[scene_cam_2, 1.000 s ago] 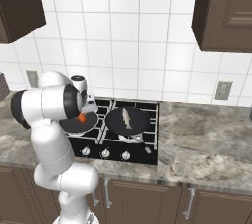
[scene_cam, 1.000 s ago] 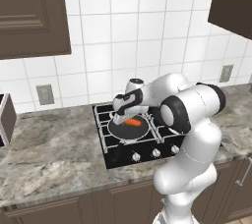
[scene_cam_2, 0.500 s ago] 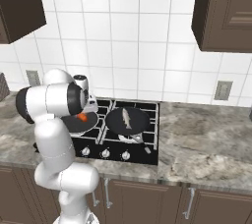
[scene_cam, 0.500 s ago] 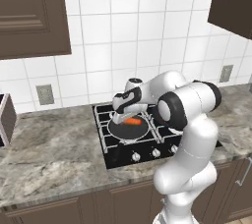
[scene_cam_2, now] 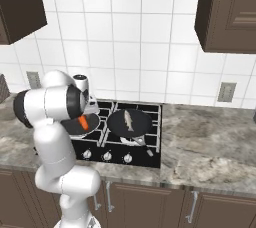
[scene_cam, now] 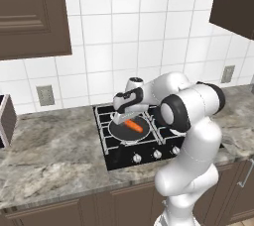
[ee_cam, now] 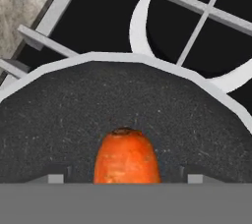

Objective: Place both pans onto different burners. Then place the carrot and the fish on different pans.

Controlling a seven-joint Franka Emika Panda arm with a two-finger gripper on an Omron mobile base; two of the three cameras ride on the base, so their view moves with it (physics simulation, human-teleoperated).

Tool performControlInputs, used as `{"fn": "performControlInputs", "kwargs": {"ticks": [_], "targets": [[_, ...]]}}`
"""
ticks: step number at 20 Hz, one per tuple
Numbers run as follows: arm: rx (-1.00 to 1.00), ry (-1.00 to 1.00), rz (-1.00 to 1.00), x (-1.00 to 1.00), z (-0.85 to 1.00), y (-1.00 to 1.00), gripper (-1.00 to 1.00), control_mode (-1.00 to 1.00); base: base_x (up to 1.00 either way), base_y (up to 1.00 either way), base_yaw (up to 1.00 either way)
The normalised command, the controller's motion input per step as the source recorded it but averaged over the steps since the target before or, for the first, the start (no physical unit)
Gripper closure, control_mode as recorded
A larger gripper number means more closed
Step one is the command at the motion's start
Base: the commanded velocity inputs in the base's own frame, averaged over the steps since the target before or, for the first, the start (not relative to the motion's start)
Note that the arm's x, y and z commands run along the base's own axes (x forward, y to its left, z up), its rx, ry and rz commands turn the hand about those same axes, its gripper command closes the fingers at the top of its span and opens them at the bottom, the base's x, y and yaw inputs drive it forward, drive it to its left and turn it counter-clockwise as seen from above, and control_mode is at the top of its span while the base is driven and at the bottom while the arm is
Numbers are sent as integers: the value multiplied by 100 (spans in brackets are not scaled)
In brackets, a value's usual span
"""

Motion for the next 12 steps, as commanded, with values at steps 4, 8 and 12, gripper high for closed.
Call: {"fn": "performControlInputs", "kwargs": {"ticks": [4,8,12], "targets": [[0,-4,0,-30,37,0,-100,-100,0,0,0],[1,-10,0,-37,83,-10,-100,-100,0,0,0],[2,-4,0,-45,100,-31,-100,-100,0,0,0]]}}
